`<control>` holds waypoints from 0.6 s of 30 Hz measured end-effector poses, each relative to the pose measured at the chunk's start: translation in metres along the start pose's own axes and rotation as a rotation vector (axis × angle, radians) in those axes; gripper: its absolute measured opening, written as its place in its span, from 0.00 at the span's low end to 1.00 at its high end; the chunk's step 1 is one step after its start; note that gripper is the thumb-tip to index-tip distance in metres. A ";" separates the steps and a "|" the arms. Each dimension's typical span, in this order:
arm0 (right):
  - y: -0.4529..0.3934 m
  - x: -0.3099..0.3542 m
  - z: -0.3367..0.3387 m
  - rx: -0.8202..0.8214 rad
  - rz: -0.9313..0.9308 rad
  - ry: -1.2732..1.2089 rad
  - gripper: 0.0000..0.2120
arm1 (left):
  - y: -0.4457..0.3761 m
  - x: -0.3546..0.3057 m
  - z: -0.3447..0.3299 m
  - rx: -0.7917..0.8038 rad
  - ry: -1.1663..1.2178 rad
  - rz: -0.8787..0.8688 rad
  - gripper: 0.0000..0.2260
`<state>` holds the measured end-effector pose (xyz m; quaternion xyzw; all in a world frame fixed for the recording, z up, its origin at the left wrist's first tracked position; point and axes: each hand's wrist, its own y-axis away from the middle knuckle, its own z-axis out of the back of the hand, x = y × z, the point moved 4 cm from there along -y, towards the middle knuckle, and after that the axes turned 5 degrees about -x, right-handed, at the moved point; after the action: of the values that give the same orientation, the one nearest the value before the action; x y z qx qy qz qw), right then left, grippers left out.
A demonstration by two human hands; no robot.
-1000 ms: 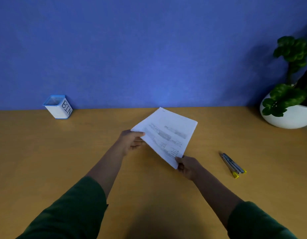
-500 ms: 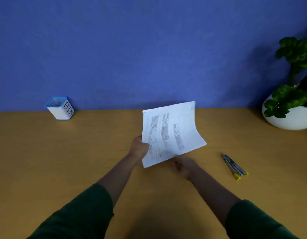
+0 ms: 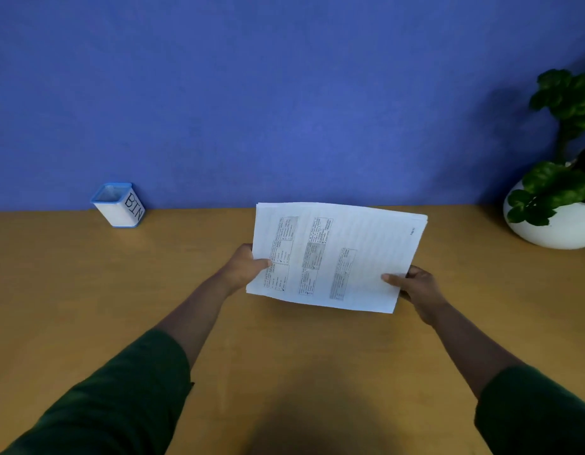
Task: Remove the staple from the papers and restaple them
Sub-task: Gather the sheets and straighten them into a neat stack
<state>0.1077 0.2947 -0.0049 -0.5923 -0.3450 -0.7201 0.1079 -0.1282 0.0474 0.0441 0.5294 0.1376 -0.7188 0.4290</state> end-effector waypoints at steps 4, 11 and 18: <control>0.003 0.009 -0.004 0.058 0.096 -0.042 0.14 | 0.002 0.008 0.003 -0.004 0.075 -0.019 0.13; 0.006 0.004 -0.013 0.018 0.102 0.110 0.16 | 0.011 0.043 -0.005 0.035 0.126 0.048 0.16; 0.004 0.004 -0.021 -0.020 0.101 0.104 0.13 | 0.007 0.053 -0.008 -0.001 0.194 0.090 0.16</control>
<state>0.0927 0.2794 -0.0011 -0.5717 -0.3017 -0.7469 0.1560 -0.1217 0.0237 -0.0043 0.6018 0.1549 -0.6441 0.4461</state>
